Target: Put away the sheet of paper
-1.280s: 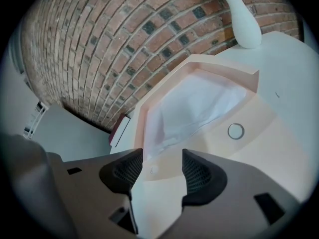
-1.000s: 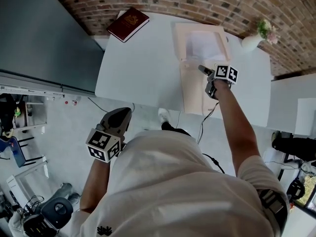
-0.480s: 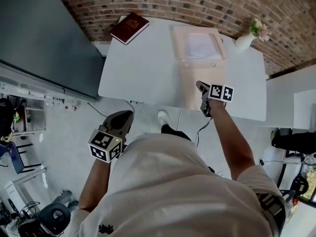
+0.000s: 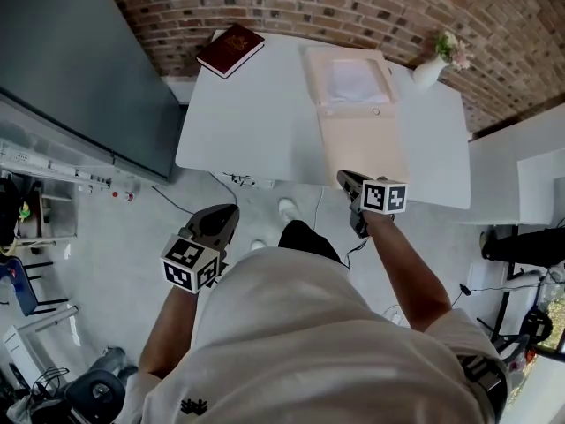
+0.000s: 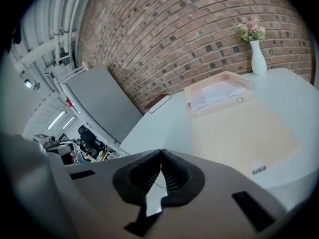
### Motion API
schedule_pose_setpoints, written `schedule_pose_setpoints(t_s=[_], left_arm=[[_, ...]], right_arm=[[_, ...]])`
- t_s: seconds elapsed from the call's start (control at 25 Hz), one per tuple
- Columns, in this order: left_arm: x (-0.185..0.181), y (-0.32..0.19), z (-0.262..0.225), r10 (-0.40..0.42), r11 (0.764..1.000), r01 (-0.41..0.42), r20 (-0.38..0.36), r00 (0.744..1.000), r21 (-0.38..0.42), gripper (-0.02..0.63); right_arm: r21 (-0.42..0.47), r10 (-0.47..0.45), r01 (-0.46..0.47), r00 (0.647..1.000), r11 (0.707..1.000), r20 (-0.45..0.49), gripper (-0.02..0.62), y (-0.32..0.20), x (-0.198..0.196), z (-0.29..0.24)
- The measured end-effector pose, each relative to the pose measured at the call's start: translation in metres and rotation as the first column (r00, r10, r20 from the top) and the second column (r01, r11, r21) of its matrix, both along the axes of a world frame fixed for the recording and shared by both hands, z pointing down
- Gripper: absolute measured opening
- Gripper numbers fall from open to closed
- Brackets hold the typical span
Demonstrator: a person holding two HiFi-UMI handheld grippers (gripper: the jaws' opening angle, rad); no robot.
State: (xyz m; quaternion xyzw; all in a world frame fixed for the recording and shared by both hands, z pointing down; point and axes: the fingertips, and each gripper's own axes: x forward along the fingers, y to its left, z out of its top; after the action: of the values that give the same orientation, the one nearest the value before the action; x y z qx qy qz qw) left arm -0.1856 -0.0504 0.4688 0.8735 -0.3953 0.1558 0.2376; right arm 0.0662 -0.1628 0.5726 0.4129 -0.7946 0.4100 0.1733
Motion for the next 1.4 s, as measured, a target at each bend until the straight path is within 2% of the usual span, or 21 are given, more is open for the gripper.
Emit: schedule_pose_setpoints(t_s=[0.24,0.44,0.88,1.4], left_arm=[[0.009,0.014,0.001,0.037,0.999,-0.037,-0.008,0.999,0.003,0.029],[0.013,0.018,-0.003,0.056,0.998,-0.056,-0.005,0.998,0.02,0.029],[0.002,0.042,0.004,0.022,1.0,-0.022,-0.003,1.0,0.016,0.029],[0.0,0.059,0.005,0.041,0.999,-0.041,0.001,0.999,0.003,0.029]], right_arm=[[0.072,-0.093,0.095,0.995,0.993,-0.034,0.028,0.039,-0.024,-0.018],[0.115,-0.126,0.129,0.991,0.985,-0.035,0.028,0.055,-0.037,-0.033],[0.16,-0.206,0.214,0.976,0.964,-0.066,0.028,0.079,-0.061,-0.041],[0.181,-0.229,0.241,0.97,0.953,-0.088,0.028,0.097,-0.071,-0.052]])
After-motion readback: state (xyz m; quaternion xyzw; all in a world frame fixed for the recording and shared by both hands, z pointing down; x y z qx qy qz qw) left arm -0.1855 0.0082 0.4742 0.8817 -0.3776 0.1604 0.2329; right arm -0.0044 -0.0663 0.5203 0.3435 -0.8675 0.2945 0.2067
